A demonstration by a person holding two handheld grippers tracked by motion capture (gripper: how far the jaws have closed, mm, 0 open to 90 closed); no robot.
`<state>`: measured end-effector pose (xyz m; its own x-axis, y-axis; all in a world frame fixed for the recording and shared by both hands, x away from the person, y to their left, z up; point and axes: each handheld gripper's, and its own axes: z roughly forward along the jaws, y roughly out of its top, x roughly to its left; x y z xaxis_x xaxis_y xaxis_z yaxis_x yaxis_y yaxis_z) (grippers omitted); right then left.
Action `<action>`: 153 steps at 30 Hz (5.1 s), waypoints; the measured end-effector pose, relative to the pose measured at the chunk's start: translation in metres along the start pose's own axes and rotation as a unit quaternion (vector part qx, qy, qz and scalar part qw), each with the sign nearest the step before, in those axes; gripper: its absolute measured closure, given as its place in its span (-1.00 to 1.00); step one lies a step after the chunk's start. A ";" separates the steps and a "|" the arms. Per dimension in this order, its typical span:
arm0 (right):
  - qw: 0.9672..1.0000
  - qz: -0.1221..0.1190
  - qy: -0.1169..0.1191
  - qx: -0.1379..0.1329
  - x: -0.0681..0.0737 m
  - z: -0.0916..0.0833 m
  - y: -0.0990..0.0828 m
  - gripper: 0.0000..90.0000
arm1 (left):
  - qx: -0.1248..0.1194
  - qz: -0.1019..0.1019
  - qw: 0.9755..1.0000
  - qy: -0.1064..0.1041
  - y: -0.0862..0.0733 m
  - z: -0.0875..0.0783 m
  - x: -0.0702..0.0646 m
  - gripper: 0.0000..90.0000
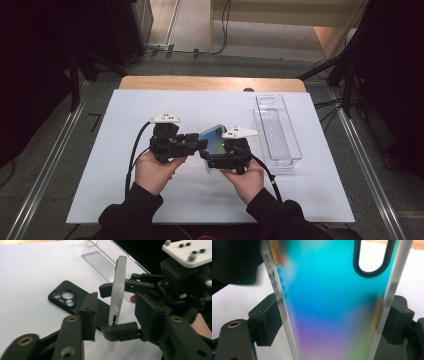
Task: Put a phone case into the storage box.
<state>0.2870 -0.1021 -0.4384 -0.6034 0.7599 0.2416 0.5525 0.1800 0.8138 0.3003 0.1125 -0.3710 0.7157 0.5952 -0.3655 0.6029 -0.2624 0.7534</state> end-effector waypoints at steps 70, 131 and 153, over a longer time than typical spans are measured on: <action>0.997 -0.018 0.072 0.019 -0.069 -0.063 0.029 -0.66 | 0.102 0.055 0.993 -0.008 -0.094 -0.014 0.063 -0.36; 0.977 0.108 -0.174 -0.053 -0.202 -0.057 0.067 -0.66 | 0.092 0.033 0.995 0.007 -0.103 -0.021 0.065 -0.36; 0.969 0.139 -0.204 -0.015 -0.243 0.002 0.061 -0.67 | 0.085 0.030 0.996 -0.005 -0.102 -0.020 0.065 -0.35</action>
<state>0.4685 -0.2747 -0.4489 -0.1537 0.9610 0.2299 0.6404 -0.0803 0.7639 0.2785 0.1936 -0.4607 0.7552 0.5675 -0.3279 0.6091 -0.4228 0.6710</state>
